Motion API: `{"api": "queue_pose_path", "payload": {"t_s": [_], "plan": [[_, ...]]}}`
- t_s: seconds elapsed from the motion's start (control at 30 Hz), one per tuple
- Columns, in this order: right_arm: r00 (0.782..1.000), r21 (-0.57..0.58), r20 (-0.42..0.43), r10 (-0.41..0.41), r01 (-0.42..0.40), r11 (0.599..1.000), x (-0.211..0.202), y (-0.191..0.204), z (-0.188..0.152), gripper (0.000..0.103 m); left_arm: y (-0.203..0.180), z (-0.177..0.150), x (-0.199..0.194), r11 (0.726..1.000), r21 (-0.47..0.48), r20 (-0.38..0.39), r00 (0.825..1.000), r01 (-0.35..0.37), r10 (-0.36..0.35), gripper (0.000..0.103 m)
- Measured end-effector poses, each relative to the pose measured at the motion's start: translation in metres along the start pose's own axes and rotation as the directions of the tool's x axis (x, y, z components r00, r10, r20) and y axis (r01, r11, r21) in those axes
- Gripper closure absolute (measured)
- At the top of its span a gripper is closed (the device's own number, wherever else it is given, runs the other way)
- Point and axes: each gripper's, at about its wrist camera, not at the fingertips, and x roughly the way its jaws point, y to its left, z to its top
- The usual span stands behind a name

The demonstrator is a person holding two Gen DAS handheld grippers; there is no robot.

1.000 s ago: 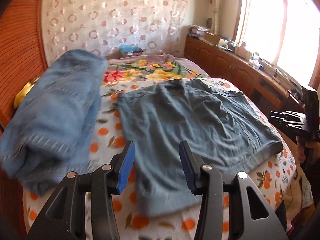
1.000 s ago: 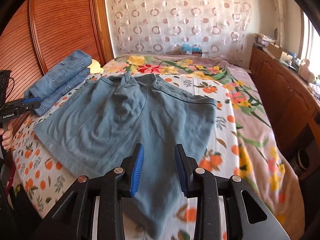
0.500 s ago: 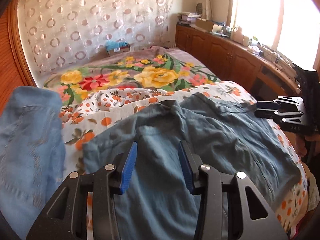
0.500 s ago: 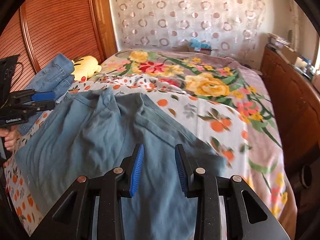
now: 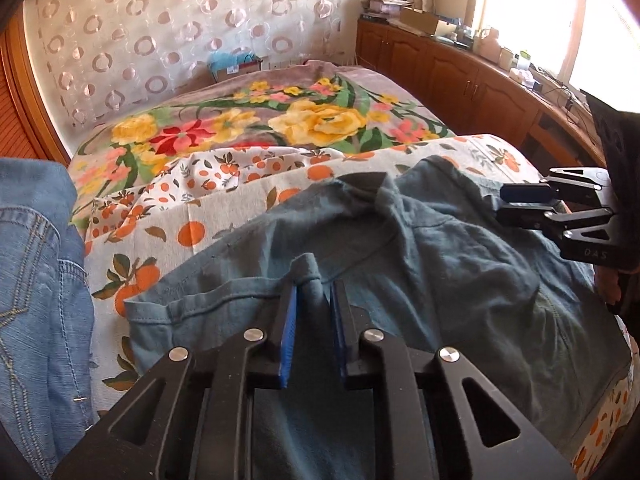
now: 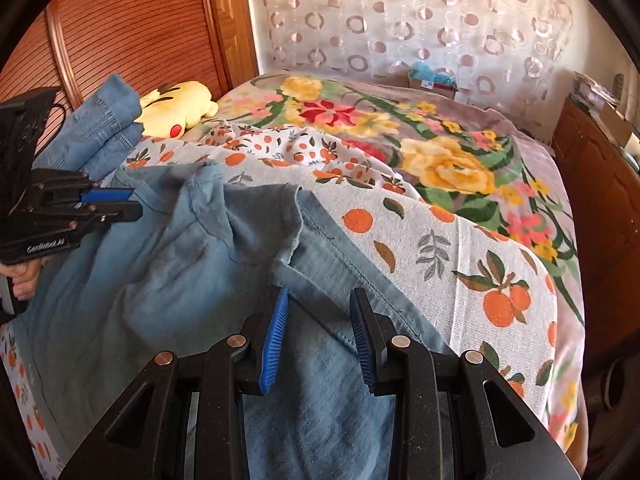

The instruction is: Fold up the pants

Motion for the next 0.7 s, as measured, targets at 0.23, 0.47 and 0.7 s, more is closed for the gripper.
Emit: {"api": "queue_pose_path", "payload": {"t_s": [0.23, 0.47, 0.7], "plan": [[1.0, -0.026, 0.0, -0.008, 0.008, 1.0, -0.004, 0.006, -0.003, 0.099, -0.003, -0.002, 0.0, 1.0, 0.01, 0.011, 1.0, 0.006, -0.006, 0.1], [0.99, 0.006, 0.14, 0.011, -0.012, 1.0, -0.047, 0.006, -0.01, 0.1, -0.006, -0.003, -0.047, 0.998, 0.004, 0.151, 0.987, 0.055, -0.055, 0.101], [0.969, 0.017, 0.197, -0.149, 0.148, 0.989, -0.048, 0.01, -0.003, 0.1, 0.013, 0.014, -0.048, 0.997, -0.07, 0.219, 0.976, 0.012, 0.004, 0.101]]}}
